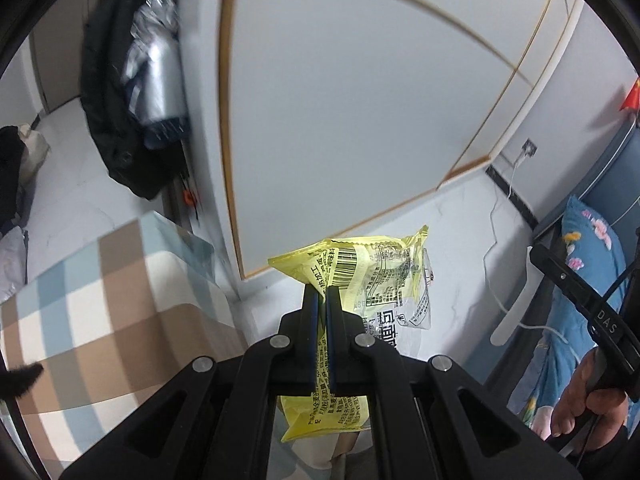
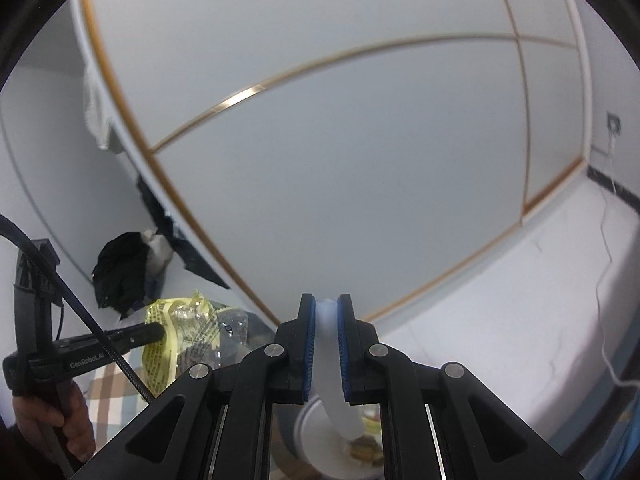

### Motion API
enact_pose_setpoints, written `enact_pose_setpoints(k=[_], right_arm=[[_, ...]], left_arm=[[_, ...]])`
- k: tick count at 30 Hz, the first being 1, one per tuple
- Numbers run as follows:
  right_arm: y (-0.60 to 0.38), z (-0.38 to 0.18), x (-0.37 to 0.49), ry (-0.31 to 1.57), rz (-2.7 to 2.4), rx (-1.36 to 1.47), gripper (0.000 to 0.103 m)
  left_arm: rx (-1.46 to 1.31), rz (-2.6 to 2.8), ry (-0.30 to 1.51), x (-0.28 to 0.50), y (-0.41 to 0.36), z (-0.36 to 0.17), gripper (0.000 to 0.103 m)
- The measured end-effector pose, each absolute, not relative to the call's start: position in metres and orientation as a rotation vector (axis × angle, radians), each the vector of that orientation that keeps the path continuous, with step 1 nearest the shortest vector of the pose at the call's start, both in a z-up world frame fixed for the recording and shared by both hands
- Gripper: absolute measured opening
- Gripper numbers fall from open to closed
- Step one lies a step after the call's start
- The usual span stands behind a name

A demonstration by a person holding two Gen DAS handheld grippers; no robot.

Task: Collect trash
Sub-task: 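Carry the yellow wrapper and white foam stick with both tools over the bin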

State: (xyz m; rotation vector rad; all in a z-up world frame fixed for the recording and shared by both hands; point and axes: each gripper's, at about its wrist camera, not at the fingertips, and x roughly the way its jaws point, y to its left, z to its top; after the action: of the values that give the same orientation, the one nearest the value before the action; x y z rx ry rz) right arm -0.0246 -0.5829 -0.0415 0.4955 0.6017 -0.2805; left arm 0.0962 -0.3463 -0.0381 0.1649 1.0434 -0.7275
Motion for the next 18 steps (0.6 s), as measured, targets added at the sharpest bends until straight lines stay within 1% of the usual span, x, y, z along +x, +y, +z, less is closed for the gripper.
enact_pose_setpoints(k=[7,14,18], right_arm=[[-0.599,-0.098,-0.017,0.646,-0.244,0.566,0.01],[-0.604,-0.165,0.001,0.743,-0.194,0.673,0.01],[-0.607,-0.199,0.011,0.769,-0.139,0.74,0.01]], left_arm=[[0.258,-0.733,1.138,0.098,-0.377,-0.08,0.0],[0.358,-0.716,1.217,0.1,-0.396,-0.112,0.0],[0.409,-0.703,1.26,0.101,-0.406,-0.126,0.0]])
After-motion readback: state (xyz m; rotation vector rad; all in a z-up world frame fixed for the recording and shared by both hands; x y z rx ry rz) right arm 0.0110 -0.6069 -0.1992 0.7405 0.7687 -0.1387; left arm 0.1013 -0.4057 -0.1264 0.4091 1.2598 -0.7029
